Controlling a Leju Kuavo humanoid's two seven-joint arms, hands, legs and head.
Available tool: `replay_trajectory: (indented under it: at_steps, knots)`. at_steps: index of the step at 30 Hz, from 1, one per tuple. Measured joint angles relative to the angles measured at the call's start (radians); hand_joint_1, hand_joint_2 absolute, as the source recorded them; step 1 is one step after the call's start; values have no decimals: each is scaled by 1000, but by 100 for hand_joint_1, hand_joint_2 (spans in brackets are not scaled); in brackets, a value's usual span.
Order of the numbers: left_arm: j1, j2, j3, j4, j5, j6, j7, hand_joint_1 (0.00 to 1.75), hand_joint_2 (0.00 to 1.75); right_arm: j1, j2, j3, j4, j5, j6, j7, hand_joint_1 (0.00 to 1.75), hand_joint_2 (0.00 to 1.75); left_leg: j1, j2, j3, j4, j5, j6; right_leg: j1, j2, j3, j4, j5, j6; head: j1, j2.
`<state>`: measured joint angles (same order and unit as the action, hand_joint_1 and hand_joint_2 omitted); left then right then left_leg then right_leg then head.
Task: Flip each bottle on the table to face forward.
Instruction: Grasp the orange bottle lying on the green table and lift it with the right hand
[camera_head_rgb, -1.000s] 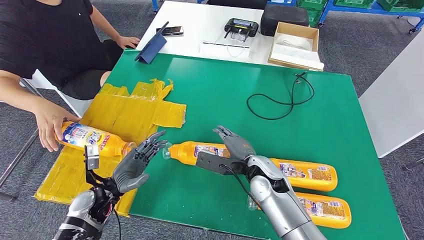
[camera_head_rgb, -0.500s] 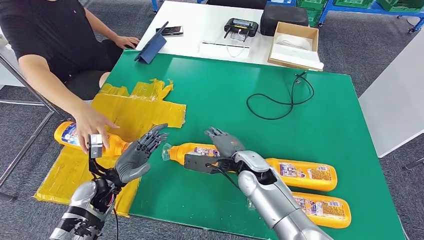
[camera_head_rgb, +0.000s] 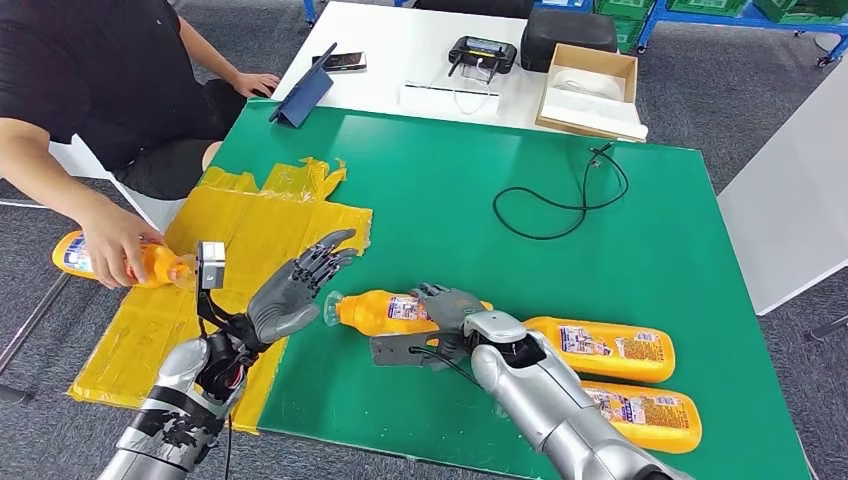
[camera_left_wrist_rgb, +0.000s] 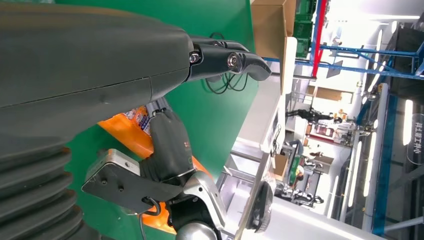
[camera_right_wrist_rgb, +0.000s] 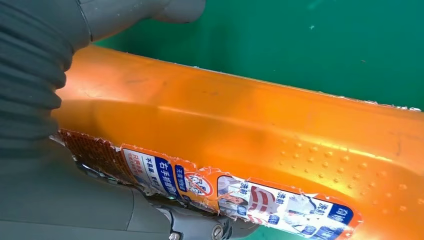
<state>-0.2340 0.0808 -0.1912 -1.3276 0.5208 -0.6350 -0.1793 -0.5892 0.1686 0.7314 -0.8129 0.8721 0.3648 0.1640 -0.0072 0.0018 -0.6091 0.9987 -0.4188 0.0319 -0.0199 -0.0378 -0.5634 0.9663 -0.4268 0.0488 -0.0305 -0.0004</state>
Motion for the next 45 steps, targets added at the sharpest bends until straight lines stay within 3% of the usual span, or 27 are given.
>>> replay_trajectory:
  at_steps: [8,9,12,13,19,28,34,40,45]
  knots:
    - [-4,0,-10,8,2,0,0,0,0,-9,0,11,20,1,5,0,0,175,0,0,1,0,0,0,0,0,0,0,0,0,0,0]
    - [-5,0,-11,9,2,0,1,0,0,-10,0,11,23,2,8,0,36,175,0,0,1,0,0,0,0,0,0,0,0,0,0,0]
    - [-13,-1,-15,14,4,0,5,0,0,-10,-4,17,35,6,13,-2,167,175,0,0,1,0,0,0,0,0,0,0,0,0,0,0]
    - [-16,-1,-16,16,5,0,6,0,0,-10,-6,20,38,7,12,-3,175,175,0,0,1,0,0,0,0,0,1,0,0,0,0,0]
    - [-20,-7,-27,21,21,9,15,0,0,-3,-23,23,45,7,-25,2,175,175,0,0,3,0,0,0,0,0,2,0,0,0,0,0]
    - [26,-13,-26,7,14,36,11,0,0,96,-14,-105,-7,-30,-240,75,175,175,0,-1,6,0,0,0,0,-1,5,-1,0,0,0,0]
    - [84,-23,-9,-31,-5,41,2,0,0,204,-5,-271,-133,-59,-311,27,175,175,0,-1,5,0,0,0,0,-1,5,-1,0,0,0,0]
    - [115,-37,7,-53,-5,52,-3,0,0,276,7,-357,-219,-37,-354,-6,175,175,0,-1,3,0,0,0,0,-1,3,-1,0,0,0,0]
    - [186,-77,57,-118,-2,126,-1,0,0,413,50,-465,-402,-127,-456,-170,175,175,0,0,0,0,-1,0,0,0,0,0,0,0,0,0]
